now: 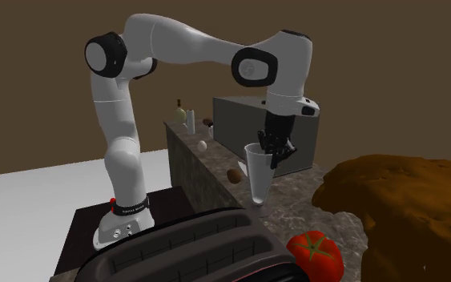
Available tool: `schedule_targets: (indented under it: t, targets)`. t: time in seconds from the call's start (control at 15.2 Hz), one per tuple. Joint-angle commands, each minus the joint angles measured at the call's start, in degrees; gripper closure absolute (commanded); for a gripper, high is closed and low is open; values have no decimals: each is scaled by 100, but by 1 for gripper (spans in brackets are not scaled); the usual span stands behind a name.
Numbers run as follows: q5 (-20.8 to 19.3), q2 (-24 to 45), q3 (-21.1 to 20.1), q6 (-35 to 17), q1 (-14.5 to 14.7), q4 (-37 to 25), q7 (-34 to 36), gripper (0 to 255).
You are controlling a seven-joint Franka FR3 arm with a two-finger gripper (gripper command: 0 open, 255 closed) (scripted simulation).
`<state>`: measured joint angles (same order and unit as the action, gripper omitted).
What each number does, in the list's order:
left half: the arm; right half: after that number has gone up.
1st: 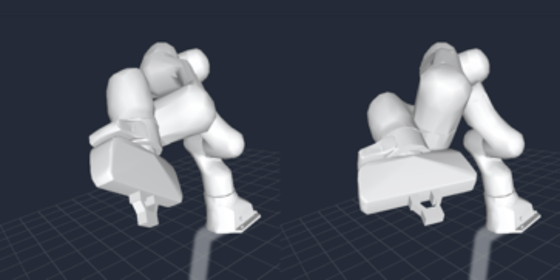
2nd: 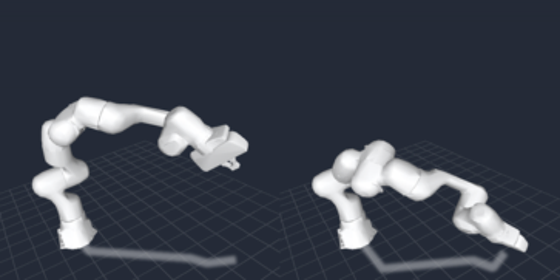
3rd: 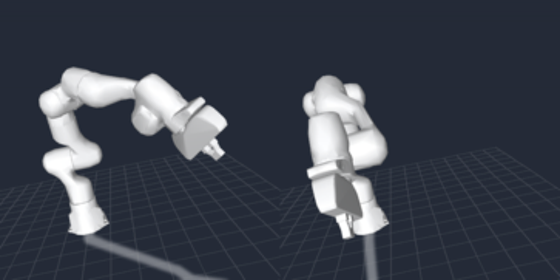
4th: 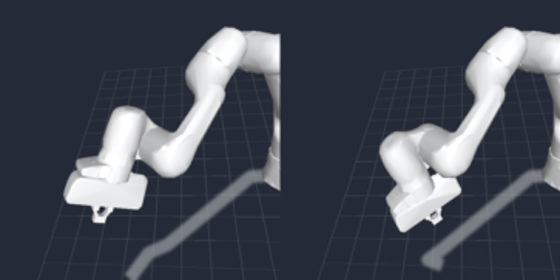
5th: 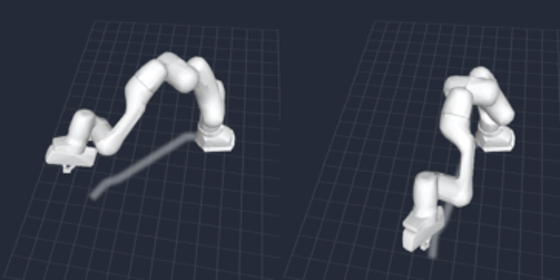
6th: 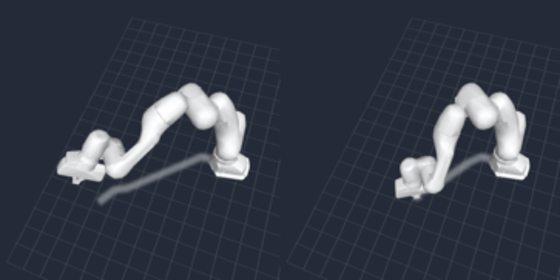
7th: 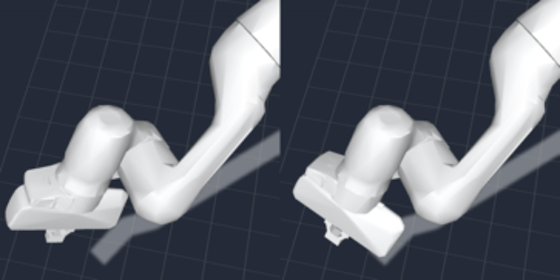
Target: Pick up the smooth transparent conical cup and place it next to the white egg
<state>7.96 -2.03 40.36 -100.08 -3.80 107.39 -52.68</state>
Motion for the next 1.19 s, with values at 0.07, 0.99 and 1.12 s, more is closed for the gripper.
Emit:
schedule_targets:
  t: [0.07,0.99,1.12]
  targets:
    - [10,22,0,232,2,-251,31,255]
    - [80,150,36,1330,-25,-1447,116,255]
    - [111,199,49,1497,-38,-1648,115,255]
